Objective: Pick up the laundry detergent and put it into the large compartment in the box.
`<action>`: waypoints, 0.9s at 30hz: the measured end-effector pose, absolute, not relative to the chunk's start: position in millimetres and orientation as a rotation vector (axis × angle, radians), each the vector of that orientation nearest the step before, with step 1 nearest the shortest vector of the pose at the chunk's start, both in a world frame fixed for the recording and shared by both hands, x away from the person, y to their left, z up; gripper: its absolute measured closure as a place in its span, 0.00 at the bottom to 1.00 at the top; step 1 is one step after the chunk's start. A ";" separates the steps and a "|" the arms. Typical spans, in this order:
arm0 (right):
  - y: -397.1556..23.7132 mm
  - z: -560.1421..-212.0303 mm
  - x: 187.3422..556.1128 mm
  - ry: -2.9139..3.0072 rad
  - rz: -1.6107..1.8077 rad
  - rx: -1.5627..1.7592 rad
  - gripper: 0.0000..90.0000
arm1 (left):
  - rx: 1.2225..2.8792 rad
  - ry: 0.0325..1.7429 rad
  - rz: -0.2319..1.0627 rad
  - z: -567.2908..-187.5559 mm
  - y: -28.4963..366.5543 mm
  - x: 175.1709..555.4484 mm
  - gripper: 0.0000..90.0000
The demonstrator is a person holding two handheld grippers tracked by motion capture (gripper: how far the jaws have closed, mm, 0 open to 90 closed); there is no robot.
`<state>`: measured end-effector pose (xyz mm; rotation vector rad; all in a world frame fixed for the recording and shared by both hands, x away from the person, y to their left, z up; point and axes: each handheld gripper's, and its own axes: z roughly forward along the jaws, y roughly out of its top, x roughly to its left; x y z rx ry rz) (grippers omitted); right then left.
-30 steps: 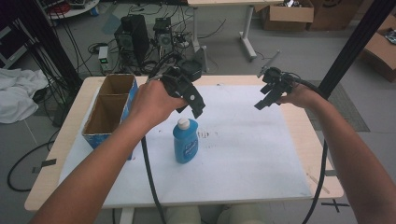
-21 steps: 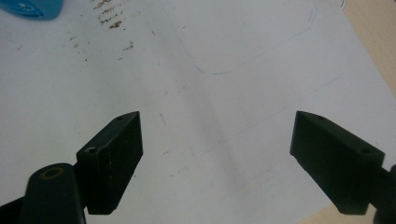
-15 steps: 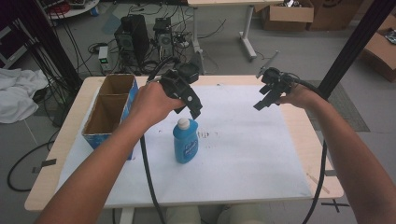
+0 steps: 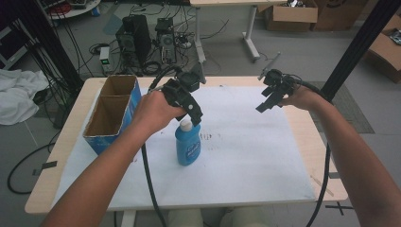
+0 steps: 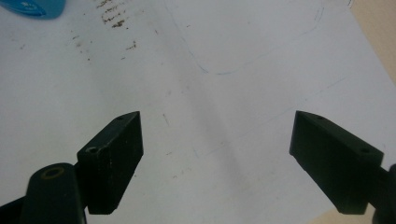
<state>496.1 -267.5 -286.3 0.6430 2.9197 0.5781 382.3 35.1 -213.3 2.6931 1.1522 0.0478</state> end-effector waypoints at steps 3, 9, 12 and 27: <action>-266.9 -286.9 495.7 2.923 0.572 0.639 0.19 | 2.690 1.165 0.053 -218.4 34.2 382.2 0.21; -267.7 -286.3 494.5 2.921 0.567 0.635 0.19 | 2.710 1.169 0.028 -231.5 31.1 381.1 0.21; -267.3 -286.4 494.2 2.923 0.568 0.640 0.19 | 2.710 1.170 0.025 -235.4 30.4 380.6 0.21; -264.8 -287.0 494.3 2.929 0.571 0.631 0.19 | 2.741 1.180 0.027 -253.7 24.9 381.3 0.21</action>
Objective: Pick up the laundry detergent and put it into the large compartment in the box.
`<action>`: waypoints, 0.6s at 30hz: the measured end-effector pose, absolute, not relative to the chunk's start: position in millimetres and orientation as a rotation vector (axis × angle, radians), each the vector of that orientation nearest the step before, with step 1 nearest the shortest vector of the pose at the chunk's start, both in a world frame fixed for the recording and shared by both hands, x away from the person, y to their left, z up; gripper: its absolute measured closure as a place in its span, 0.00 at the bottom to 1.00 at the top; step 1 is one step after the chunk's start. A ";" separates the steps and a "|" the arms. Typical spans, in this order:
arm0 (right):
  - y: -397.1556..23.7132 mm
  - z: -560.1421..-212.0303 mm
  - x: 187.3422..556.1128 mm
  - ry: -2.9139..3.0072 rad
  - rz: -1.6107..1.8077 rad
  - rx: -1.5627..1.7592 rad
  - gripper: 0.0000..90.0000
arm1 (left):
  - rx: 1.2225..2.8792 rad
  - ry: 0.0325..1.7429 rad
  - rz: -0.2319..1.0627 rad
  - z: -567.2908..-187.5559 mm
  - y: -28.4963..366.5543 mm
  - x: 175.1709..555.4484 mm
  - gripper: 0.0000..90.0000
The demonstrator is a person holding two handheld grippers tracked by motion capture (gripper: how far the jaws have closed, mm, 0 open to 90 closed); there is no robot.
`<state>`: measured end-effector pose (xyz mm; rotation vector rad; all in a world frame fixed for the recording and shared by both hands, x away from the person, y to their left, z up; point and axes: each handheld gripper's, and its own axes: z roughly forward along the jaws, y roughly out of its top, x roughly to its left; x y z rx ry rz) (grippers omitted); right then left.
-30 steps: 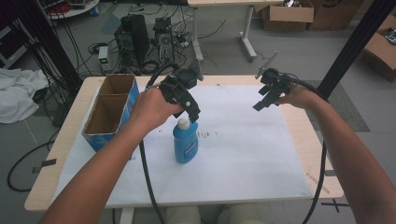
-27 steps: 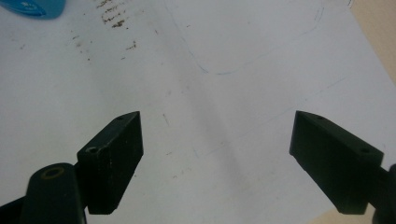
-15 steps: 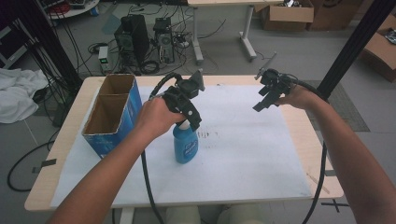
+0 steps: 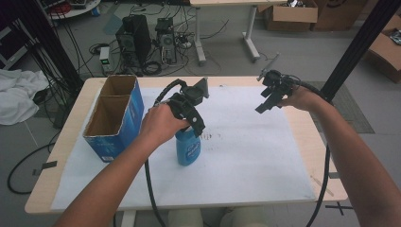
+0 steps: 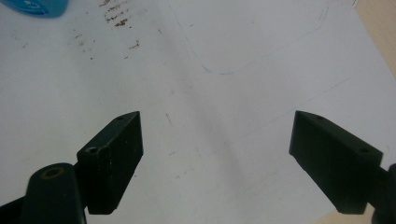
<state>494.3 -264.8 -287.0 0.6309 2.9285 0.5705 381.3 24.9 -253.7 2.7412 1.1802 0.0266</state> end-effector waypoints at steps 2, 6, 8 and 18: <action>-265.3 -286.7 494.3 2.927 0.568 0.635 0.19 | 2.743 1.179 0.020 -256.7 24.7 381.6 0.21; -265.9 -287.0 494.4 2.926 0.569 0.640 0.19 | 2.755 1.179 0.025 -262.2 24.4 381.7 0.21; -265.7 -287.0 494.5 2.927 0.568 0.640 0.19 | 2.757 1.181 0.026 -262.8 24.3 381.7 0.22; -265.1 -286.5 494.4 2.924 0.576 0.641 0.19 | 2.767 1.186 0.025 -274.7 21.8 380.5 0.22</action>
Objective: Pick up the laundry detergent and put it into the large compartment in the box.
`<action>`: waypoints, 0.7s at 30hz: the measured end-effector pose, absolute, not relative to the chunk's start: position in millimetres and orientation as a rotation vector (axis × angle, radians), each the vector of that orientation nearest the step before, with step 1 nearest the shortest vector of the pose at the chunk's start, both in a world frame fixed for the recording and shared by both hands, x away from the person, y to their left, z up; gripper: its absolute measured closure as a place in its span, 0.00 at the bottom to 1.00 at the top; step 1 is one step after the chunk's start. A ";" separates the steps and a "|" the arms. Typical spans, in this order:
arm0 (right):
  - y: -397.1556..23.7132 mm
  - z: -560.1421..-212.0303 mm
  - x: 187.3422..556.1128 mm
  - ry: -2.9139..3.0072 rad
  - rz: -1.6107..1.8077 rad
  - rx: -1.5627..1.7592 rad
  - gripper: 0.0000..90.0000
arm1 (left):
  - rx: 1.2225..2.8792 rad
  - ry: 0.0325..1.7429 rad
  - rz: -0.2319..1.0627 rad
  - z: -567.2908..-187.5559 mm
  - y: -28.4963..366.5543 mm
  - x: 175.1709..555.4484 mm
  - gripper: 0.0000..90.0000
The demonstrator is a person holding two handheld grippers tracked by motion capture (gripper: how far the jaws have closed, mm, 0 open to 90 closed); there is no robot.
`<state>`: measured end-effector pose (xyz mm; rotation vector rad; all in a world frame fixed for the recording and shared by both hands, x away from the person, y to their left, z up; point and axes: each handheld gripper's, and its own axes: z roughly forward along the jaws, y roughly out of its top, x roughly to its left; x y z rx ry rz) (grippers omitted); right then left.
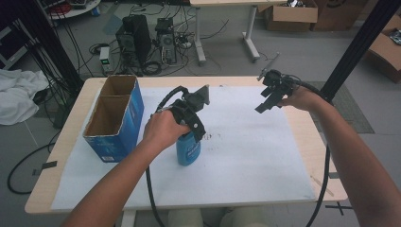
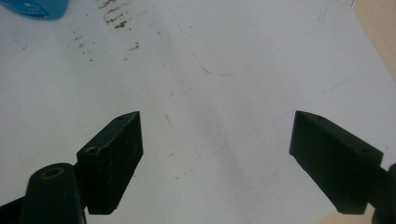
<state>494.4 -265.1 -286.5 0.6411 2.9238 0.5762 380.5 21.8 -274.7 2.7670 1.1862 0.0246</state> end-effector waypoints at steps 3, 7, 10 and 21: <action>-265.2 -286.6 494.3 2.922 0.578 0.636 0.19 | 2.780 1.184 0.026 -278.1 22.5 380.4 0.22; -264.7 -286.5 494.1 2.924 0.576 0.632 0.19 | 2.768 1.198 0.018 -281.9 22.8 380.8 0.22; -264.1 -286.2 493.7 2.922 0.582 0.635 0.19 | 2.765 1.203 0.011 -284.9 23.0 380.6 0.22; -265.9 -285.4 493.6 2.922 0.582 0.637 0.20 | 2.759 1.205 -0.007 -287.6 21.9 381.8 0.26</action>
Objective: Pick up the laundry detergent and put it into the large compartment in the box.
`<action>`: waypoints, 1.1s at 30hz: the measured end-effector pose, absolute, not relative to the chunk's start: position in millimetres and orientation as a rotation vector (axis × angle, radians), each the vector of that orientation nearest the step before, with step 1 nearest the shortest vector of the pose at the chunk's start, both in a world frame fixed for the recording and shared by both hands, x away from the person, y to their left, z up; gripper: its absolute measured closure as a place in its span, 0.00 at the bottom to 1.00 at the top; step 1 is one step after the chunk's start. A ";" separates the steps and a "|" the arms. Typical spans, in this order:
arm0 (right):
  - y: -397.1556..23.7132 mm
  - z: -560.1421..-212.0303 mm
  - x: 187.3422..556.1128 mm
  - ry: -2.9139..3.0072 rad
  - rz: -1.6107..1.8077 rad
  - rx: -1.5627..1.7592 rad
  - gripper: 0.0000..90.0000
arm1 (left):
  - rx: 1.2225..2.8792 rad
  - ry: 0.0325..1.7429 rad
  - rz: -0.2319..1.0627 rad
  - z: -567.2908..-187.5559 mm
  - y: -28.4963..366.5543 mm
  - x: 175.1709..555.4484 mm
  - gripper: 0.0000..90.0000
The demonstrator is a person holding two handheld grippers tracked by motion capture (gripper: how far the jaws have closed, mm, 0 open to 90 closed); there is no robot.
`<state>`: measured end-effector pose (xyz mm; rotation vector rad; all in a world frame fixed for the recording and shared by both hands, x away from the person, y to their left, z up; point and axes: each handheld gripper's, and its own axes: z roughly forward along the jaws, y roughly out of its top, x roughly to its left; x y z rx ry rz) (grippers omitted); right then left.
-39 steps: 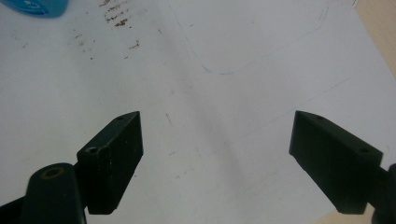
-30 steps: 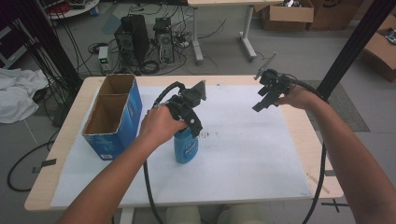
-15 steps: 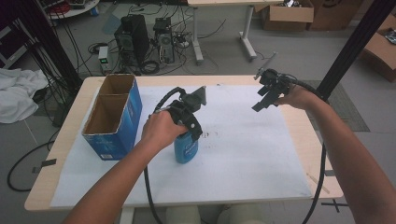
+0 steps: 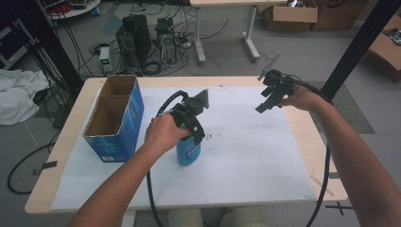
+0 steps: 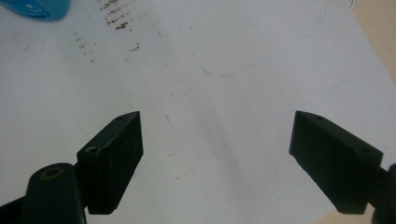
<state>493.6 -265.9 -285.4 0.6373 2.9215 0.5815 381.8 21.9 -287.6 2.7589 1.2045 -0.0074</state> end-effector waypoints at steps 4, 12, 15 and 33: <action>-266.9 -285.2 493.7 2.921 0.580 0.640 0.20 | 2.763 1.211 0.000 -287.8 22.9 382.1 0.27; -266.4 -285.6 493.6 2.922 0.582 0.639 0.20 | 2.752 1.222 0.004 -288.0 22.8 382.8 0.31; -266.0 -285.8 493.7 2.924 0.578 0.635 0.20 | 2.752 1.222 0.001 -288.1 22.2 382.4 0.32; -262.6 -287.2 493.6 2.929 0.583 0.631 0.20 | 2.743 1.243 0.027 -287.5 22.9 383.0 0.40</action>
